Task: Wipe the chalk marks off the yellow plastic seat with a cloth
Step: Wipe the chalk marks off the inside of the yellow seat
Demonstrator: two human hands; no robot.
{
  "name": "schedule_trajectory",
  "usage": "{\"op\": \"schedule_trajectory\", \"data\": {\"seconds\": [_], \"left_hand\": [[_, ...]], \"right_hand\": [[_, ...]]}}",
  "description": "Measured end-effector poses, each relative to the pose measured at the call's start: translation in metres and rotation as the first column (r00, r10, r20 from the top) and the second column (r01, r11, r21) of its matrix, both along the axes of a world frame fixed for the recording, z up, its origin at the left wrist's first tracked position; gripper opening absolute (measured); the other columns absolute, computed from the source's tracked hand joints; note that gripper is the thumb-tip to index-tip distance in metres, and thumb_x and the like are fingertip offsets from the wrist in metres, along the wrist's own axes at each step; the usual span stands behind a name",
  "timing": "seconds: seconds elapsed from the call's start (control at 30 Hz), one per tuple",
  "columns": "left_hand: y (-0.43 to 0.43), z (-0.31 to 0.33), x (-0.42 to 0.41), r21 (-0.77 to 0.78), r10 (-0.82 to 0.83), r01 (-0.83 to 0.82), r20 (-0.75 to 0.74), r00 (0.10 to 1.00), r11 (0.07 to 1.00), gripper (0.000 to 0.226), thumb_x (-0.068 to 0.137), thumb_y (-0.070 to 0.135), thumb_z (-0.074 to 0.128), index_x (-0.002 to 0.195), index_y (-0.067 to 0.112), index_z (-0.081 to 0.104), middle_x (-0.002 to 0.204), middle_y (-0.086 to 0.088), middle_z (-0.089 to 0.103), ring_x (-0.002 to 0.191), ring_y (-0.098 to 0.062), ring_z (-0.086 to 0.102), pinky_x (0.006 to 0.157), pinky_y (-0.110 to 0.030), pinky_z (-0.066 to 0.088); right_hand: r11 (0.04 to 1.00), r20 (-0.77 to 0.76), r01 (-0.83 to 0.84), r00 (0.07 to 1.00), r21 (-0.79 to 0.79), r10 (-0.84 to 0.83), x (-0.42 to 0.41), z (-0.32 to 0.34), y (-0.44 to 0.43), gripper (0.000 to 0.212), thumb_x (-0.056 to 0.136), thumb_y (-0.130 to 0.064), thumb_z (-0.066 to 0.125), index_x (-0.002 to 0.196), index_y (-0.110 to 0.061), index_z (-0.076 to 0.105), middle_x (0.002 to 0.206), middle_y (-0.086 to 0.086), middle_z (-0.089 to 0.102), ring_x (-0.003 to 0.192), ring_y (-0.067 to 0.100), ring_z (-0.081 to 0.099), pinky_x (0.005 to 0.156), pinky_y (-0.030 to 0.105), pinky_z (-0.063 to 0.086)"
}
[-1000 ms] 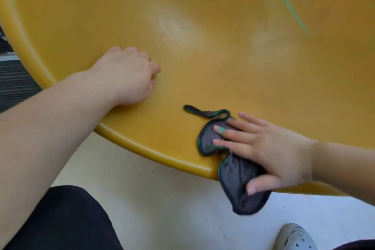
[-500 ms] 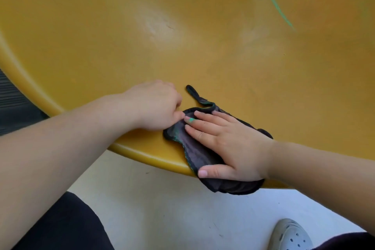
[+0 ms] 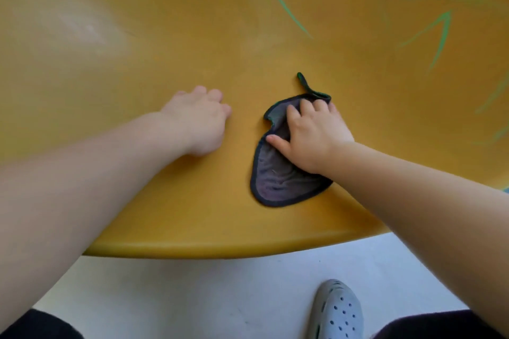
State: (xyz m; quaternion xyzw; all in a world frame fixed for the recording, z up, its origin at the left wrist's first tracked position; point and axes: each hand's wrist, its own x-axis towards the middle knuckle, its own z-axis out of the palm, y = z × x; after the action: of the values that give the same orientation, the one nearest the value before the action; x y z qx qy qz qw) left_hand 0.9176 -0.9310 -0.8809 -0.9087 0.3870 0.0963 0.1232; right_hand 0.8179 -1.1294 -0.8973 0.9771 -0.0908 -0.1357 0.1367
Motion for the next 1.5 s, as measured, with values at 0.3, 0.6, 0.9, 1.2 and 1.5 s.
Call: {"op": "schedule_trajectory", "data": {"seconds": [0.3, 0.6, 0.9, 1.2, 1.5], "left_hand": [[-0.021, -0.018, 0.013, -0.211, 0.103, -0.095, 0.025, 0.994, 0.973, 0.037, 0.096, 0.031, 0.043, 0.130, 0.017, 0.053, 0.130, -0.012, 0.049, 0.118, -0.037, 0.047, 0.091, -0.050, 0.046], [-0.144, 0.014, -0.019, -0.058, -0.020, 0.007, -0.224, 0.974, 0.998, 0.120, 0.064, 0.078, 0.071, 0.157, 0.033, 0.010, 0.165, -0.006, -0.002, 0.146, -0.037, 0.017, 0.110, -0.059, 0.034], [-0.171, 0.004, -0.020, 0.163, 0.041, 0.017, -0.348, 0.937, 0.986, 0.172, 0.032, 0.080, 0.082, 0.154, 0.021, -0.025, 0.162, -0.017, -0.024, 0.148, -0.049, -0.005, 0.117, -0.057, 0.027], [-0.171, 0.013, -0.021, 0.154, -0.021, 0.073, -0.313, 0.949, 0.985, 0.171, 0.030, 0.084, 0.079, 0.157, 0.017, -0.015, 0.163, -0.019, -0.009, 0.147, -0.046, 0.006, 0.116, -0.051, 0.028], [-0.165, 0.009, -0.012, 0.104, -0.114, 0.149, -0.287, 0.951, 0.983, 0.163, 0.026, 0.092, 0.071, 0.156, 0.019, 0.006, 0.155, -0.014, 0.016, 0.140, -0.039, 0.022, 0.109, -0.048, 0.040]], "right_hand": [[0.899, -0.276, -0.242, 0.894, 0.366, 0.353, -0.077, 0.012, 0.030, 0.101, 0.083, -0.081, -0.001, 0.161, -0.019, -0.016, 0.167, 0.014, -0.024, 0.154, 0.031, -0.024, 0.126, 0.049, -0.010], [0.990, -0.436, 0.044, 0.894, -0.136, -0.099, -0.104, 0.073, -0.099, 0.098, 0.089, -0.083, 0.005, 0.159, -0.020, -0.020, 0.167, 0.019, -0.022, 0.155, 0.038, -0.019, 0.125, 0.055, -0.008], [0.997, -0.537, 0.031, 0.844, 0.072, 0.012, -0.123, 0.079, -0.063, 0.096, 0.090, -0.085, 0.011, 0.157, -0.026, -0.024, 0.164, 0.015, -0.032, 0.150, 0.035, -0.033, 0.121, 0.059, -0.018], [0.789, -0.165, 0.112, 0.951, -0.605, -0.262, -0.067, 0.143, -0.181, 0.113, 0.077, -0.091, -0.004, 0.162, -0.015, -0.012, 0.169, 0.022, -0.010, 0.156, 0.041, -0.009, 0.122, 0.060, -0.012], [0.975, -0.340, 0.126, 0.922, -0.183, -0.183, -0.110, 0.082, -0.103, 0.114, 0.076, -0.098, 0.009, 0.159, -0.025, -0.021, 0.167, 0.020, -0.019, 0.156, 0.040, -0.014, 0.124, 0.056, -0.013]]}}
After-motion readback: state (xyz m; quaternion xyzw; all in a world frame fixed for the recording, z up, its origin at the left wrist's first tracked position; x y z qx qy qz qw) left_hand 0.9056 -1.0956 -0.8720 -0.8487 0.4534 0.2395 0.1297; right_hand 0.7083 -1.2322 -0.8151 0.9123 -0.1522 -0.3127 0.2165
